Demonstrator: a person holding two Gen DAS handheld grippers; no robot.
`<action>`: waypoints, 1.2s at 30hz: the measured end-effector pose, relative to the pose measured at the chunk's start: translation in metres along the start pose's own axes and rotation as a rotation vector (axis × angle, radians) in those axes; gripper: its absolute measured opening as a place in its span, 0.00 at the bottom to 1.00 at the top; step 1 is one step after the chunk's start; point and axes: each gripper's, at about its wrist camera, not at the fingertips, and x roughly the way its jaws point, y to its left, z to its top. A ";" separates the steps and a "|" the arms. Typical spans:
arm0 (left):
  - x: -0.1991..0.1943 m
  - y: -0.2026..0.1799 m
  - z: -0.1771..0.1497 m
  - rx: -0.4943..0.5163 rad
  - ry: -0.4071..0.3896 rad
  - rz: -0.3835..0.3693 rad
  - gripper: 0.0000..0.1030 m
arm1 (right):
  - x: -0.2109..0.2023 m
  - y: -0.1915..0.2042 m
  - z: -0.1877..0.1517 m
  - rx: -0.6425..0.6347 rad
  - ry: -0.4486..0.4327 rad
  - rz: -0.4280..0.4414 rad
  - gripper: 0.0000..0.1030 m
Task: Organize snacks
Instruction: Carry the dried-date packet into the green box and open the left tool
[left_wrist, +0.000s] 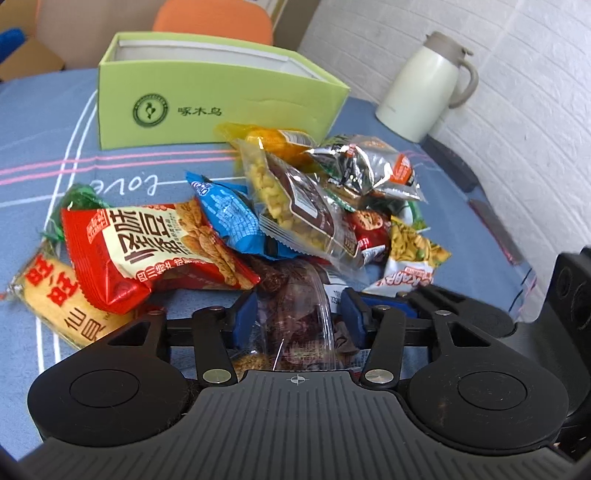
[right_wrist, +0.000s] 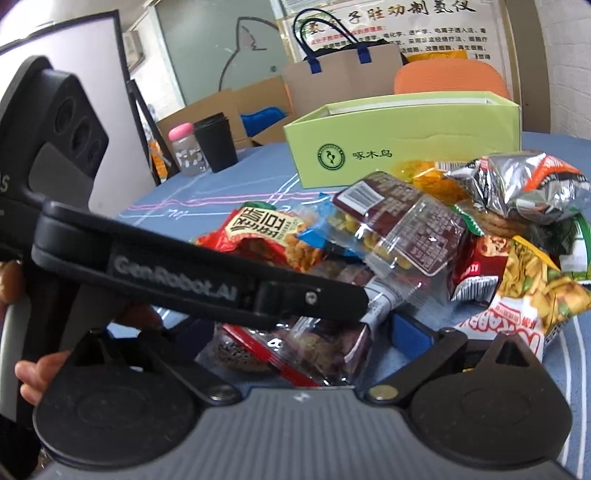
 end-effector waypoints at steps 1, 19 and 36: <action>-0.002 -0.002 -0.002 0.005 -0.005 0.007 0.26 | -0.004 0.002 -0.001 -0.004 -0.005 -0.003 0.94; -0.035 -0.060 0.022 0.050 -0.121 -0.104 0.20 | -0.076 0.010 0.029 -0.131 -0.184 -0.173 0.95; 0.088 0.074 0.258 -0.032 -0.123 0.091 0.14 | 0.142 -0.093 0.238 -0.189 -0.009 -0.093 0.93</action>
